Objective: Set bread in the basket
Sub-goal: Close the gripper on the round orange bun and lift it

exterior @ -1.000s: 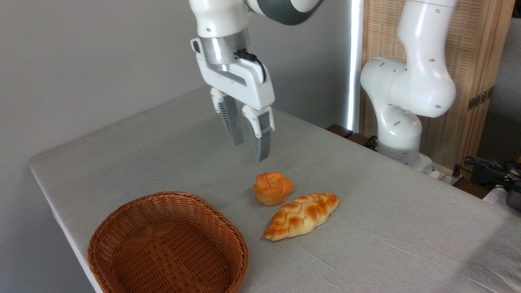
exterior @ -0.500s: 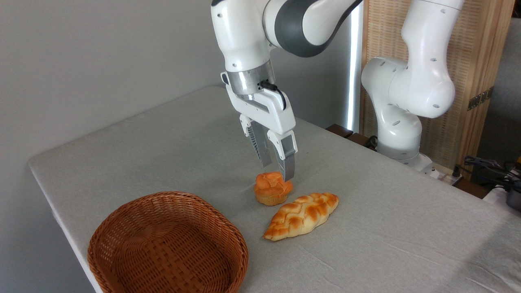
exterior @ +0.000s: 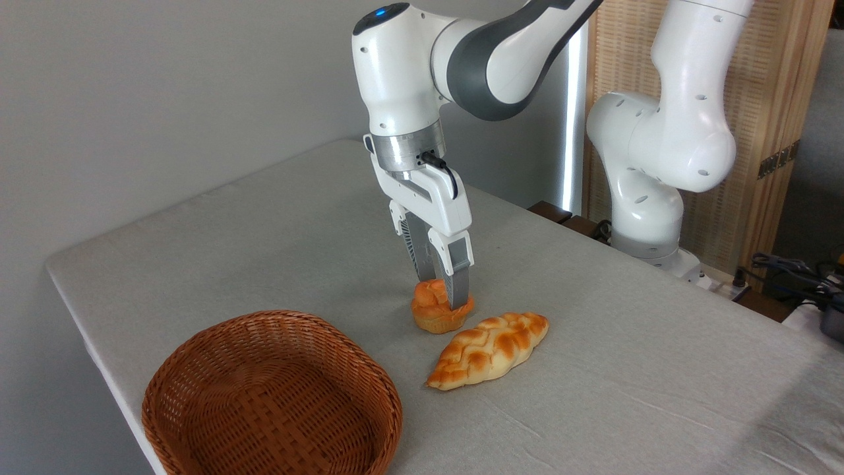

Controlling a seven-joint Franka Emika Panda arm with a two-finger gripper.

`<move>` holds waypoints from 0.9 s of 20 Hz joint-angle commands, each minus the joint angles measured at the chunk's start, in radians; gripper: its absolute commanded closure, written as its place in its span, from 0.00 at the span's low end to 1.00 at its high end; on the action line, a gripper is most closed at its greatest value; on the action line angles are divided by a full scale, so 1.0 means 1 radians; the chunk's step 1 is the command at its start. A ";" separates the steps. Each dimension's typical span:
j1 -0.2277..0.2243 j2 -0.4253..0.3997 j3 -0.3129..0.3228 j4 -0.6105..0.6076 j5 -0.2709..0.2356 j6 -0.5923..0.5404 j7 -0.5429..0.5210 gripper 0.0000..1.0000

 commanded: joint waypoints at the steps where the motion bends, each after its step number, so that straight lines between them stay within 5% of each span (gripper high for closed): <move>1: -0.015 0.002 0.021 -0.019 0.010 0.045 0.025 0.62; 11: -0.016 0.032 0.021 -0.001 0.010 0.035 0.071 0.65; 18: -0.007 0.047 0.054 0.240 -0.004 -0.175 0.060 0.67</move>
